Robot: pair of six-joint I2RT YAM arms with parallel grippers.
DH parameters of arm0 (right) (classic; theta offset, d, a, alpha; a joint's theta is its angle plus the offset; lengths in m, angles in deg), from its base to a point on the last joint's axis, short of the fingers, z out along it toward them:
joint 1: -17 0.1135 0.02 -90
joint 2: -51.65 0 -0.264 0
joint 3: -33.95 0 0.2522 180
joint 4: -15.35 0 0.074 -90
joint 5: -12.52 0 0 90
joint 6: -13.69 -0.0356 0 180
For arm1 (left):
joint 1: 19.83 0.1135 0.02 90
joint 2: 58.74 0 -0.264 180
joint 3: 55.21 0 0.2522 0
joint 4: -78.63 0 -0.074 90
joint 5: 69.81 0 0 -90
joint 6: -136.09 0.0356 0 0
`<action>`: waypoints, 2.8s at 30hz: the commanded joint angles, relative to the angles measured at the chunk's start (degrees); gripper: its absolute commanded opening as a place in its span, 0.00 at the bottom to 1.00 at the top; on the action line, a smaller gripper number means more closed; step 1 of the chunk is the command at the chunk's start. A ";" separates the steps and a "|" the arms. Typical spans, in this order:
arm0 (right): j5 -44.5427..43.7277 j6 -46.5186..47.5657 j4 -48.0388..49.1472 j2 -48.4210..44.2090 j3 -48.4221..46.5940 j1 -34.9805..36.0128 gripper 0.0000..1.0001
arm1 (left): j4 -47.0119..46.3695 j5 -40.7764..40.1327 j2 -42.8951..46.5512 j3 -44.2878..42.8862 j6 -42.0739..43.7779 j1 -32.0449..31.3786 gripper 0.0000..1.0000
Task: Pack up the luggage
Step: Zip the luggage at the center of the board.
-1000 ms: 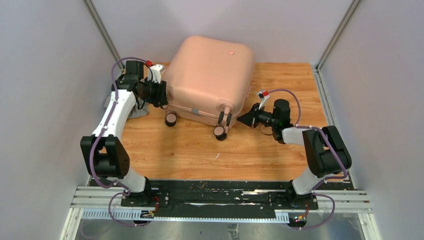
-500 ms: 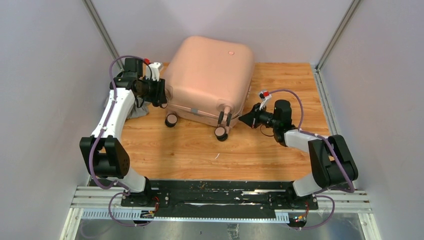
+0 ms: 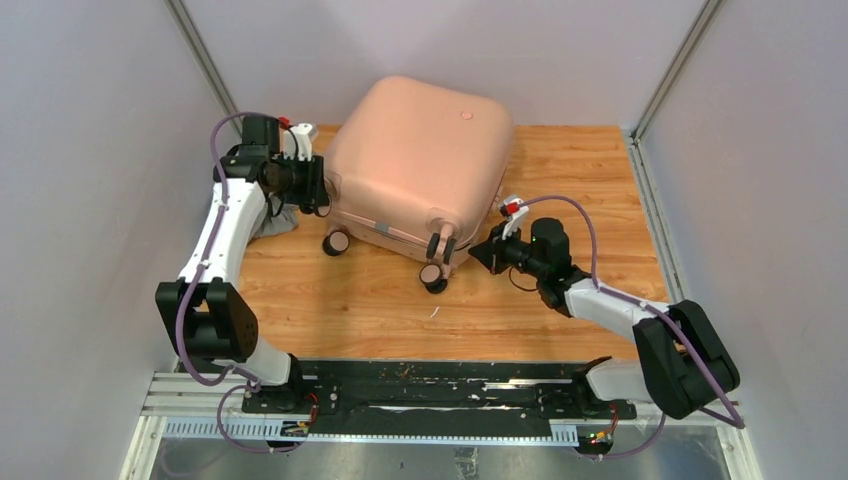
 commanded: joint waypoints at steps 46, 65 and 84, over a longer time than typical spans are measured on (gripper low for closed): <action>-29.37 -28.35 -21.09 -25.07 5.99 5.24 0.52 | -8.58 14.26 18.76 13.69 -0.17 -0.32 0.00; -16.39 -23.36 -28.94 16.39 -39.83 -4.96 0.39 | -5.59 28.60 22.79 20.58 3.79 -12.55 0.00; -18.90 -14.06 -41.00 3.81 -36.92 -14.49 0.64 | 11.08 25.28 22.61 3.41 20.42 -0.74 1.00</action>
